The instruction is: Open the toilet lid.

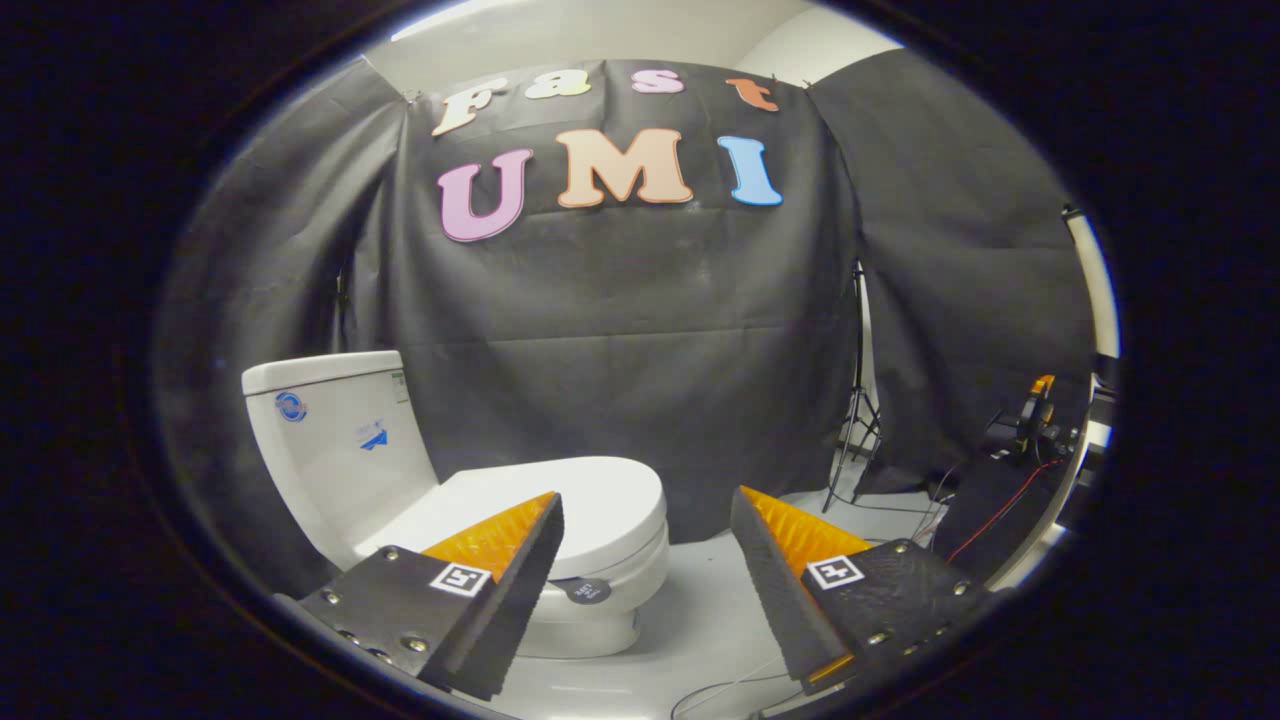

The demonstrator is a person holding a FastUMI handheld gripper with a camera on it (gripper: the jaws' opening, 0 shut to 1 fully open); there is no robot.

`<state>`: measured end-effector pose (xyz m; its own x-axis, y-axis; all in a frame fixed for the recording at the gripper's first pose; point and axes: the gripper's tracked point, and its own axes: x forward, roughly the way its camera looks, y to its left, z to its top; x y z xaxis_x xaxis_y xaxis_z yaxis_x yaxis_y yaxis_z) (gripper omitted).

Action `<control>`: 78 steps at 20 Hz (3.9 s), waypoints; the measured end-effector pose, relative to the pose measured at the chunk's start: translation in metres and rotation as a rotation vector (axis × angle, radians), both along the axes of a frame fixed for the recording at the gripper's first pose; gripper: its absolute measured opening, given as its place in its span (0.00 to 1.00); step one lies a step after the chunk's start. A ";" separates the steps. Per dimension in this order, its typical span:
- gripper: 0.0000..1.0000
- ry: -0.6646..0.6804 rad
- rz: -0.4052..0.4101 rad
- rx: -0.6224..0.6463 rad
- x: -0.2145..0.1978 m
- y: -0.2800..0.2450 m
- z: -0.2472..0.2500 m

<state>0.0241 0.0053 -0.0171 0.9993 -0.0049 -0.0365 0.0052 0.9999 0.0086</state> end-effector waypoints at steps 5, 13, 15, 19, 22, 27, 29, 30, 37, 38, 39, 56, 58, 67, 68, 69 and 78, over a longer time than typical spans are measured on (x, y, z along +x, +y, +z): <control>0.99 0.057 -0.021 0.004 0.018 -0.005 -0.021; 0.99 0.234 0.032 0.130 0.048 0.015 -0.080; 0.99 0.316 0.034 0.174 0.056 0.021 -0.104; 0.99 0.478 0.039 0.339 0.063 0.031 -0.141; 0.97 0.550 0.020 0.410 0.068 0.036 -0.176; 0.82 0.602 0.032 0.526 0.077 0.051 -0.193; 0.67 0.600 0.028 0.546 0.086 0.056 -0.197; 0.60 0.597 0.046 0.570 0.082 0.060 -0.192; 0.22 0.565 0.022 0.781 0.094 0.066 -0.189; 0.14 0.573 0.035 0.786 0.092 0.070 -0.191; 0.06 0.565 0.040 0.769 0.093 0.071 -0.191; 0.06 0.391 0.148 0.414 0.083 0.107 -0.077; 0.06 0.373 0.166 0.364 0.080 0.114 -0.062; 0.06 0.340 0.181 0.366 0.075 0.133 -0.038; 0.06 0.334 0.181 0.360 0.076 0.135 -0.037; 0.06 0.320 0.179 0.351 0.076 0.137 -0.035; 0.06 0.266 0.176 0.260 0.074 0.157 -0.016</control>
